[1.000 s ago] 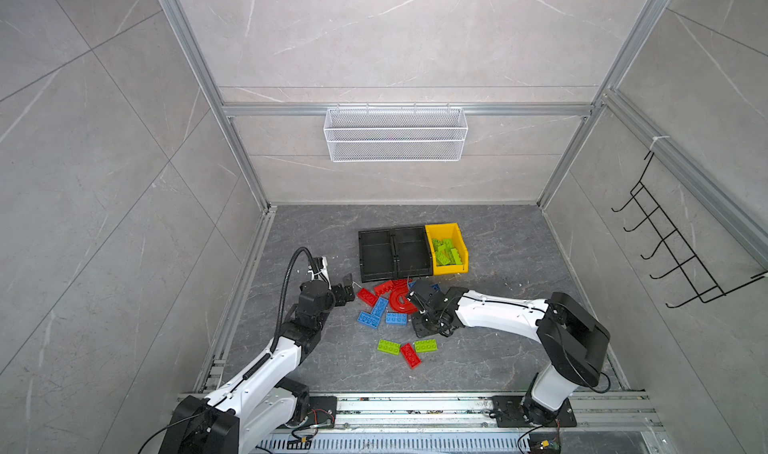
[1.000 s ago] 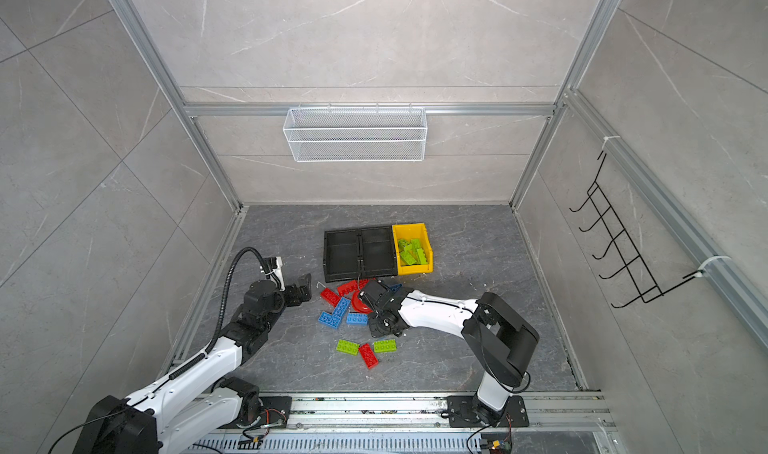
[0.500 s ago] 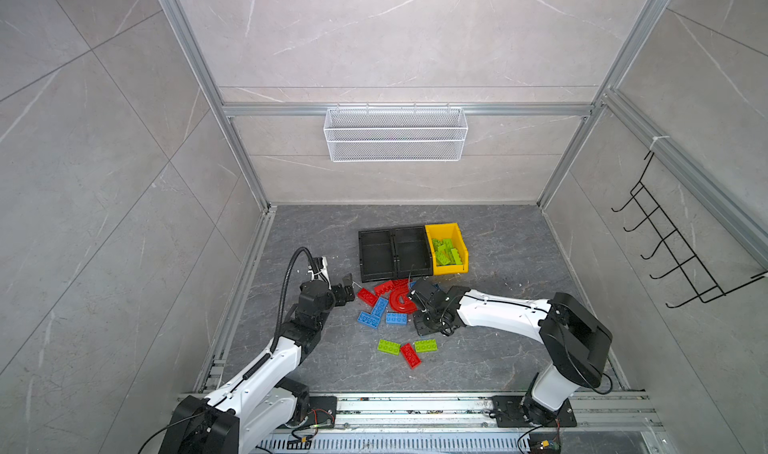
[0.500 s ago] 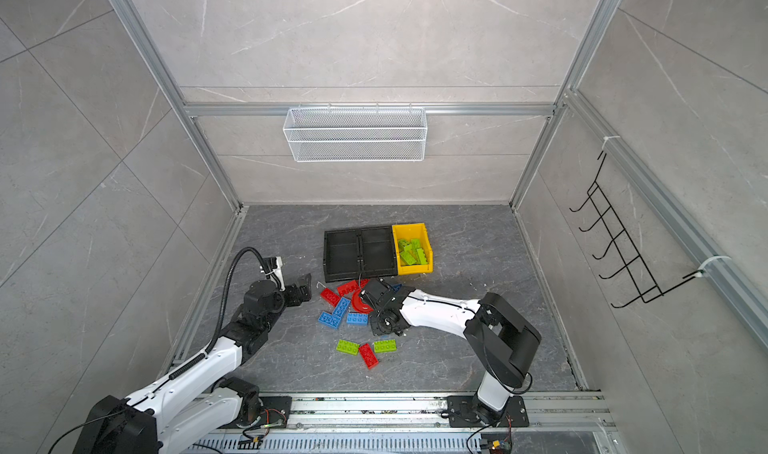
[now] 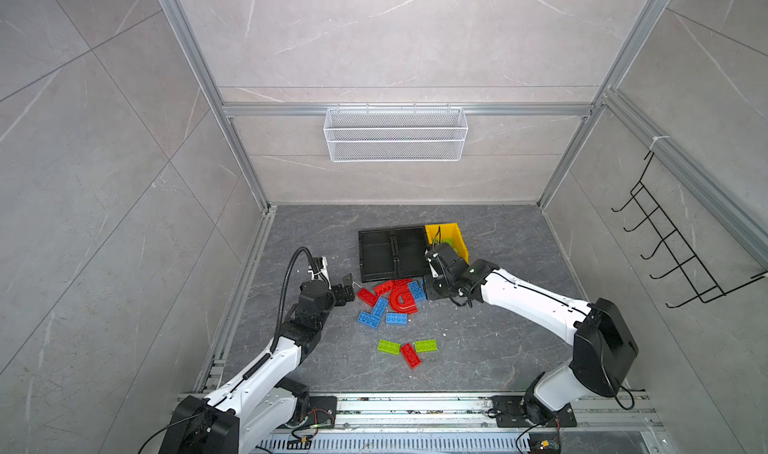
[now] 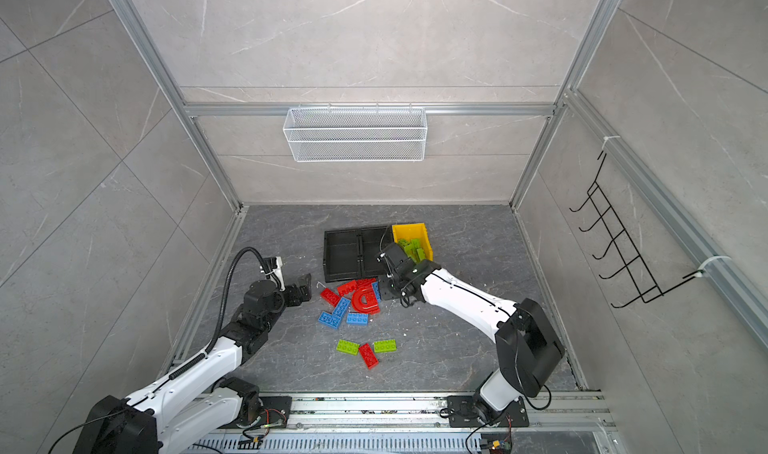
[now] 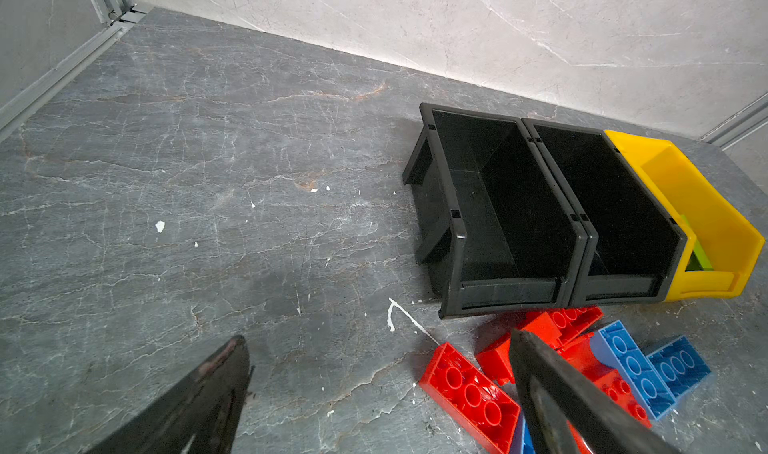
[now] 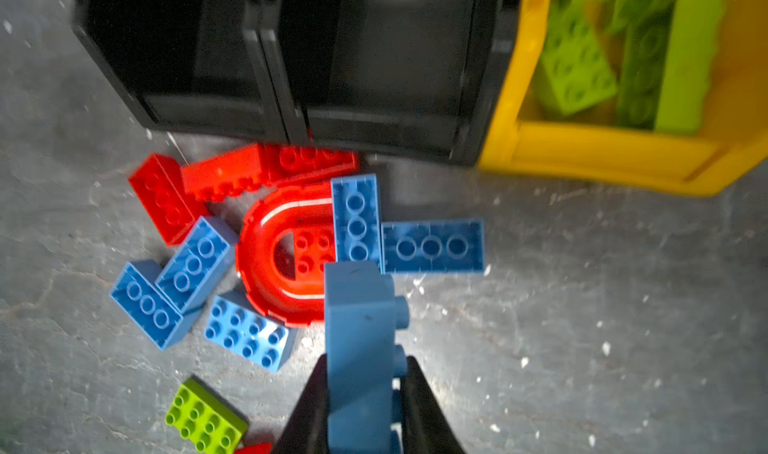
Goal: Sort the legos into containers by color
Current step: 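Carry the blue brick into the black bin beside the yellow bin and release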
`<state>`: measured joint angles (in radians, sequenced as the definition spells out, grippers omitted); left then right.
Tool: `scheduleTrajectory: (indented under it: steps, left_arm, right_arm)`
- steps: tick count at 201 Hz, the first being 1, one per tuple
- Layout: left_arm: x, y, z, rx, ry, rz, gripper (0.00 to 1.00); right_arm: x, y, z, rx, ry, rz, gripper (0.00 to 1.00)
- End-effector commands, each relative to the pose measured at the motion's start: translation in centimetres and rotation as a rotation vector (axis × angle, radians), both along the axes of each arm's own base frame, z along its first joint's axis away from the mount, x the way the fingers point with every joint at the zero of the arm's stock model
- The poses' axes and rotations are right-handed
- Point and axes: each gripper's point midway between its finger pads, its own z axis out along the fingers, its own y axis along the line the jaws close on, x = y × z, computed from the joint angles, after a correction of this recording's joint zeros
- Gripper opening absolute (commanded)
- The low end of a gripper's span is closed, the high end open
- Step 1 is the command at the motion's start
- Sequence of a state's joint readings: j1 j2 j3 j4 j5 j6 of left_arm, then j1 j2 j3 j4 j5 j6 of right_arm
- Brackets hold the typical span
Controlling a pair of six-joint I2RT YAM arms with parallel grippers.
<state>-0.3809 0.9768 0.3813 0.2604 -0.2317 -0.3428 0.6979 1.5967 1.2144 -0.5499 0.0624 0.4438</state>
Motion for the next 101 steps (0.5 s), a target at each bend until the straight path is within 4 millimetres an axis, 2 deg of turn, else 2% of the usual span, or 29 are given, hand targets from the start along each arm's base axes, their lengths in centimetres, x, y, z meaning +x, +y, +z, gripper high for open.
scheduleTrajectory:
  steps: [1, 45, 74, 101]
  left_arm:
    - [0.5, 0.0, 2.0, -0.027, -0.048, 0.012, 1.00]
    - [0.5, 0.1, 1.8, -0.022, -0.046, 0.017, 1.00]
    - [0.5, 0.1, 1.8, -0.024, -0.047, 0.015, 1.00]
    - [0.5, 0.0, 1.8, -0.025, -0.045, 0.014, 1.00]
  right_arm:
    - [3.4, 0.8, 0.4, 0.010, -0.051, 0.056, 0.19]
    - [10.1, 2.1, 0.1, 0.024, -0.100, 0.054, 0.19]
    - [12.6, 2.7, -0.8, 0.033, -0.095, 0.056, 0.20]
    - [14.0, 2.9, -1.8, 0.034, -0.082, 0.051, 0.20]
